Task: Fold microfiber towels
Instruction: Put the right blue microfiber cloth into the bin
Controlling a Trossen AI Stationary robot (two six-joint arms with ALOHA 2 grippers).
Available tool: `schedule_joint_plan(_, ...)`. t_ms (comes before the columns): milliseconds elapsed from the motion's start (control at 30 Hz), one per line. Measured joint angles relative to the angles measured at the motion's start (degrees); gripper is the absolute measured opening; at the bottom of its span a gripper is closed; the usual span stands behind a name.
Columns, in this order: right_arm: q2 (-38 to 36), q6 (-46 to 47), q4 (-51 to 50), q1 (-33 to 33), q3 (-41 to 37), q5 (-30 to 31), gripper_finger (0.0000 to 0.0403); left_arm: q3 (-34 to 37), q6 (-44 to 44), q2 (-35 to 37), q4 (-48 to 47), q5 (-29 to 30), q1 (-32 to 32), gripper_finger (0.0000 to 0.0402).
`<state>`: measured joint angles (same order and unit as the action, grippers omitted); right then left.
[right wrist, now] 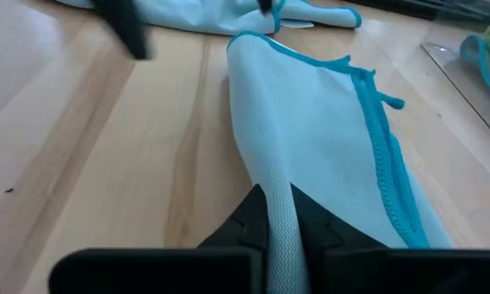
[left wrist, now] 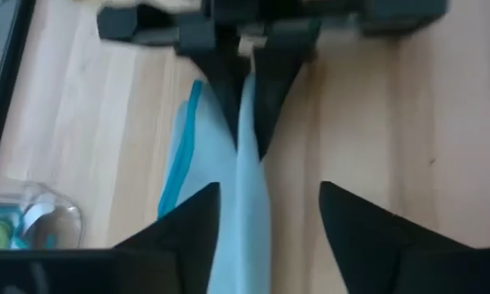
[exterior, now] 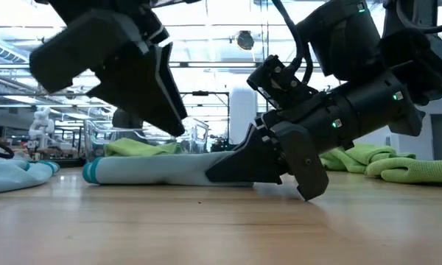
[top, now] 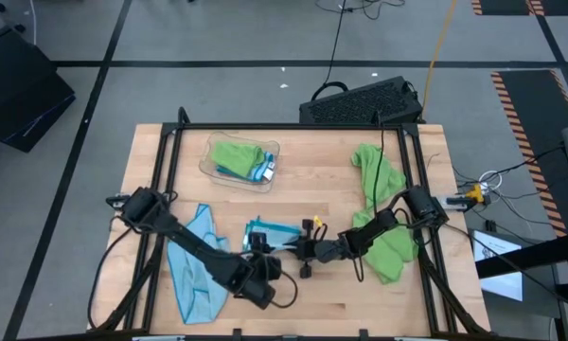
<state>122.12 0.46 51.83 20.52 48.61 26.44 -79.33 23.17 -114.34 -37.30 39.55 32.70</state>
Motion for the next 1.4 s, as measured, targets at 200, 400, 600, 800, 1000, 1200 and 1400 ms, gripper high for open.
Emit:
schedule_joint_plan(200, 0.0, 1.5, 0.2, -0.4, 0.0, -1.1, 0.0014, 0.1, -2.3, -4.1, 3.6, 1.0, -0.6, 0.0249)
schedule_joint_plan(400, 0.0, 1.8, 0.5, -0.4, 0.0, -1.1, 0.0014, 0.3, 0.0, -6.7, 0.1, 5.1, -2.1, 0.0251)
schedule_joint_plan(600, 0.0, 1.8, 0.6, -0.4, 0.0, -1.2, 0.0014, 0.2, 1.3, -7.2, -2.5, 2.1, -3.4, 0.0229)
schedule_joint_plan(800, 0.0, 1.9, 1.5, -0.5, 0.0, -2.7, 0.0015, 0.3, 2.0, -7.2, -3.2, 0.0, -4.7, 0.0198)
schedule_joint_plan(1000, 0.0, 2.1, 1.5, -0.5, 0.0, -2.7, 0.0015, 0.4, 1.3, -7.3, -5.4, -0.6, -5.6, 0.0122)
schedule_joint_plan(1200, 0.0, 2.0, 2.2, -0.5, 0.0, -2.2, 0.0024, 0.5, 2.7, -7.3, -9.7, -0.8, -5.6, 0.0015)
schedule_joint_plan(1400, 0.0, 1.9, 2.4, -0.4, 0.0, -1.0, 0.0081, 0.6, 2.6, -4.5, -13.6, -1.2, -5.3, 0.0018)
